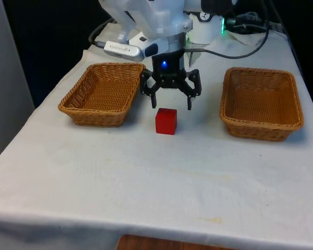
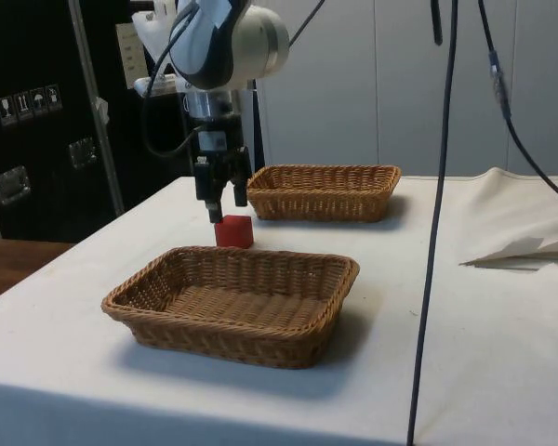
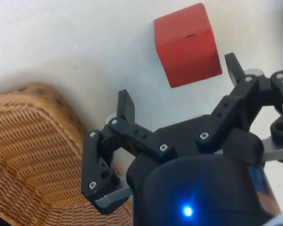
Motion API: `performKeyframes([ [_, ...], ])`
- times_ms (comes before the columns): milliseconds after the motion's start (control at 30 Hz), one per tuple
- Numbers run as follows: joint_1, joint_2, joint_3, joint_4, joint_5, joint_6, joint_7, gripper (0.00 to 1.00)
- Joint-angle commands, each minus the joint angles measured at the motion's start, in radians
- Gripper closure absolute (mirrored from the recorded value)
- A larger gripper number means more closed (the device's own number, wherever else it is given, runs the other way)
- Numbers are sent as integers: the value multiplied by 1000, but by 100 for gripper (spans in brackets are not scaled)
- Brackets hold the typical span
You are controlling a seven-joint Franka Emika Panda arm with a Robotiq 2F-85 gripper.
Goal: Pick up the red cube and place it into the right basket.
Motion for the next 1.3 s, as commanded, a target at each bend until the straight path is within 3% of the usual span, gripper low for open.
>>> performKeyframes([
  [0,-6,8,8,9,10,1,-7,0],
  [467,0,51,4,32,9,1,-1,0],
  [500,-6,56,7,34,16,7,-9,0],
  [767,-13,76,2,41,18,6,-19,0],
  [800,-13,79,1,43,19,6,-20,0],
  [833,-4,73,-7,36,9,2,-10,0],
  [867,-14,82,1,45,20,5,-20,0],
  [1100,-16,101,-2,68,20,-2,-17,0],
  [1133,-10,99,-8,62,11,2,-12,0],
  [1167,-17,102,-2,70,19,-2,-17,0],
  [1267,-18,103,-2,74,19,0,-17,0],
])
